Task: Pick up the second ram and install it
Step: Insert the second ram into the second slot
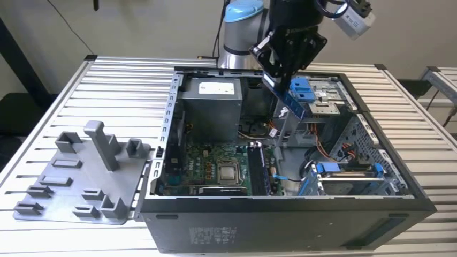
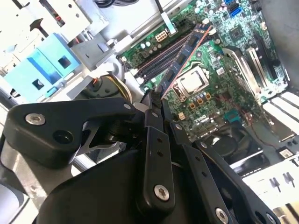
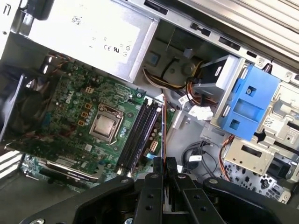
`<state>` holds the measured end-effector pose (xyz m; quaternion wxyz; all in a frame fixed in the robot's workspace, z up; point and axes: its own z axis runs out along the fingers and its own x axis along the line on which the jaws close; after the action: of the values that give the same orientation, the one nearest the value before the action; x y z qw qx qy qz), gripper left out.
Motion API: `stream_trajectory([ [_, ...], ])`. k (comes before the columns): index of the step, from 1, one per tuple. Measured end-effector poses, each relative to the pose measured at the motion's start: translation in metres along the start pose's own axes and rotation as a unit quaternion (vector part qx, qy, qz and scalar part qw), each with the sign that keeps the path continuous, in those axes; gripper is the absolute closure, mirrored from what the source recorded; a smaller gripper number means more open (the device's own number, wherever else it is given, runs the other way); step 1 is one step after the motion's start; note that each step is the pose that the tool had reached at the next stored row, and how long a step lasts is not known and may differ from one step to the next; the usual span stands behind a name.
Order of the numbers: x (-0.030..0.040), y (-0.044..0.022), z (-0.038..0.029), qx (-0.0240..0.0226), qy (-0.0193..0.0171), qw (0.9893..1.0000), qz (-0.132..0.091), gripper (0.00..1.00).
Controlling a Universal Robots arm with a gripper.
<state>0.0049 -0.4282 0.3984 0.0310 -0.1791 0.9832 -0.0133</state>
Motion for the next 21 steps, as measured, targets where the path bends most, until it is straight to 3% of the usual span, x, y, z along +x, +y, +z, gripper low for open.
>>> stream_trajectory([
  [5, 0.0003, -0.0006, 0.0005, 0.0017, 0.0012, 0.9995, 0.03, 0.86],
  [11, 0.0006, -0.0014, 0.001, 0.0035, 0.0028, 0.9979, 0.065, 0.86],
  [17, 0.001, -0.0024, 0.0016, 0.0051, 0.0051, 0.9952, 0.098, 0.86],
  [21, 0.0013, -0.003, 0.0021, 0.0061, 0.0063, 0.9927, 0.12, 0.86],
])
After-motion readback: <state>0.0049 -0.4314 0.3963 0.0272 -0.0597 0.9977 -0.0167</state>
